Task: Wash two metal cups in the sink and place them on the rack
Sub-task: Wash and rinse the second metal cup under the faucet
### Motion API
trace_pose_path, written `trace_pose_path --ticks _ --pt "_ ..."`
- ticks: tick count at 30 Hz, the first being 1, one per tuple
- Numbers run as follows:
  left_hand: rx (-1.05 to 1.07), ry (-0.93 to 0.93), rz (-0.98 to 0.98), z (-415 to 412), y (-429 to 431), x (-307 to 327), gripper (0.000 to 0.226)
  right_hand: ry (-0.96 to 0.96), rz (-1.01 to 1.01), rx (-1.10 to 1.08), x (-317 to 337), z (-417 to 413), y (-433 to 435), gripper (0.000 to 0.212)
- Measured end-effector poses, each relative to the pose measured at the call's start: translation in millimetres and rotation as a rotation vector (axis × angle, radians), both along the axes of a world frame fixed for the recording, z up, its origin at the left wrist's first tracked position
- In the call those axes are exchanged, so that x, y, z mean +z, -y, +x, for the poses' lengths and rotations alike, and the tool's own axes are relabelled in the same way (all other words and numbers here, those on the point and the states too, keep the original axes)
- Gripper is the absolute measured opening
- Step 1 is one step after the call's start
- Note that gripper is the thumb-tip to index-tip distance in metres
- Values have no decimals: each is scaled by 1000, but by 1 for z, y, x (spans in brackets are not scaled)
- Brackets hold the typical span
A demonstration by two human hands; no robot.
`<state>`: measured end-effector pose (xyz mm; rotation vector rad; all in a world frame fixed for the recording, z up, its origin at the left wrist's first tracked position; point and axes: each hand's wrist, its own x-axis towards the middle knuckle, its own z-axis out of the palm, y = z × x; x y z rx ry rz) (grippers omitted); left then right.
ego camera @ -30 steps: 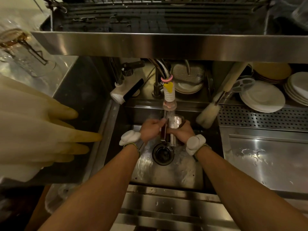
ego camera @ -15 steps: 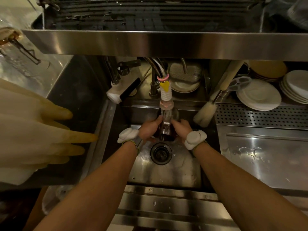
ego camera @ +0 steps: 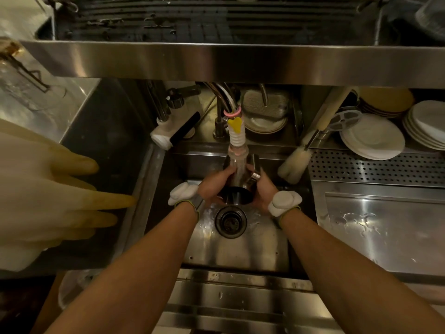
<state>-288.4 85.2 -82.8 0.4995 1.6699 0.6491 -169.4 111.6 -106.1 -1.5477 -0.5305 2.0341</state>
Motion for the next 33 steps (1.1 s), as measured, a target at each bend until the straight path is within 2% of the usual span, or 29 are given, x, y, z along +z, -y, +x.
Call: trace_pose_path --ticks 2,5,7,9,11,14,15,16,17,19,22,26,28,31,33 --pt "-8 -3 5 -1 3 -2 61 60 43 63 2 5 -1 55" --pt "2 84 22 -8 12 -6 60 188 132 140 6 15 -3 30" --pt "30 156 13 -12 15 -5 58 199 166 129 3 19 -4 22" --pt "68 173 48 -11 16 3 47 113 122 72 5 19 -3 36" --pt "48 73 112 -10 15 6 46 82 98 96 8 19 -4 53" --pt "-127 -235 218 -12 15 2 93 292 254 358 16 20 -2 45" --pt "-192 -275 257 -12 15 1 105 340 321 425 16 19 0 54" --pt "-252 -293 295 -12 17 0 111 366 378 470 14 18 0 72" --pt "-307 -314 329 -11 18 -2 113 392 427 505 12 17 1 89" --pt "-369 -361 384 -12 21 -4 112 459 511 545 12 13 4 105" --pt "-396 -366 415 -16 24 -6 111 500 547 589 15 10 3 106" --pt "-512 -408 384 -25 27 -10 118 682 725 553 16 10 4 94" --pt "-504 -503 346 -29 29 -11 109 743 768 530 17 9 4 94" --pt "-434 -587 282 -39 31 -8 82 784 810 656 14 5 10 90" --pt "-424 -621 219 -45 34 -6 69 753 759 522 13 1 13 103"
